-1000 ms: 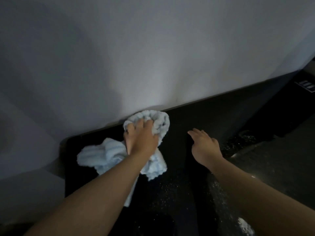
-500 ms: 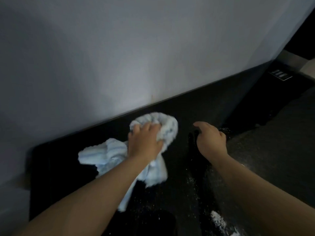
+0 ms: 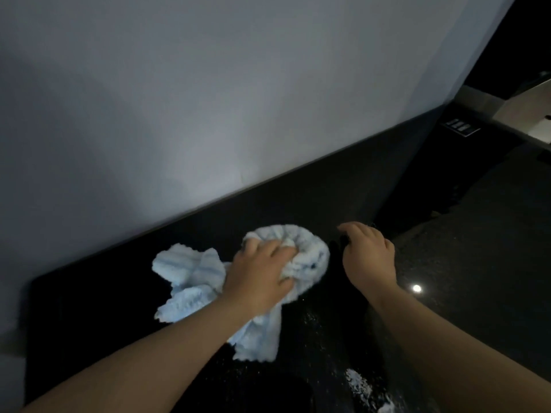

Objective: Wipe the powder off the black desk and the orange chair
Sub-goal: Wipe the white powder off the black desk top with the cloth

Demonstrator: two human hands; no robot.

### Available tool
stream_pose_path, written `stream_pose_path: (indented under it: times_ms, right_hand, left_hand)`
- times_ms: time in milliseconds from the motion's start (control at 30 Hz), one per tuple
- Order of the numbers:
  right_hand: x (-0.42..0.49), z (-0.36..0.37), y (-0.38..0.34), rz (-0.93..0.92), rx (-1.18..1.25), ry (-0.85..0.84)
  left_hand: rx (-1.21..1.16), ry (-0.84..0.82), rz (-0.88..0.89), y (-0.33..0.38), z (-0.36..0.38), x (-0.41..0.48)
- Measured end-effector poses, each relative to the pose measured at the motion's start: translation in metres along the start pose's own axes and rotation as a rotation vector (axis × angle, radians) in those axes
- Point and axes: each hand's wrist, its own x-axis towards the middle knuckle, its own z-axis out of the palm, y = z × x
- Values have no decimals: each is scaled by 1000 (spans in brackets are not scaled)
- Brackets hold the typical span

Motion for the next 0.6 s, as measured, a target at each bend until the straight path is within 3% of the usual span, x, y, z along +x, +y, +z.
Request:
stream_pose_path:
  times_ms: [100, 200, 267, 367, 467, 600]
  right_hand:
    - [-4, -3, 8, 108, -19, 53]
    - [-4, -8, 14, 310, -25, -66]
    - [-4, -7, 17, 358, -44, -157]
    - [-5, -5, 23, 320, -101, -160]
    - [-7, -2, 27, 296, -147, -119]
    - [-14, 4, 38, 240, -156, -33]
  left_hand:
    - [-157, 86, -114, -14, -11, 6]
    - [-65, 189, -293, -28, -26, 37]
    - [-66, 67, -394, -29, -27, 62]
    - [-51, -140, -480, -22, -21, 90]
    - [-48, -170, -365, -6, -17, 92]
    - [-276, -207, 25, 13, -5, 51]
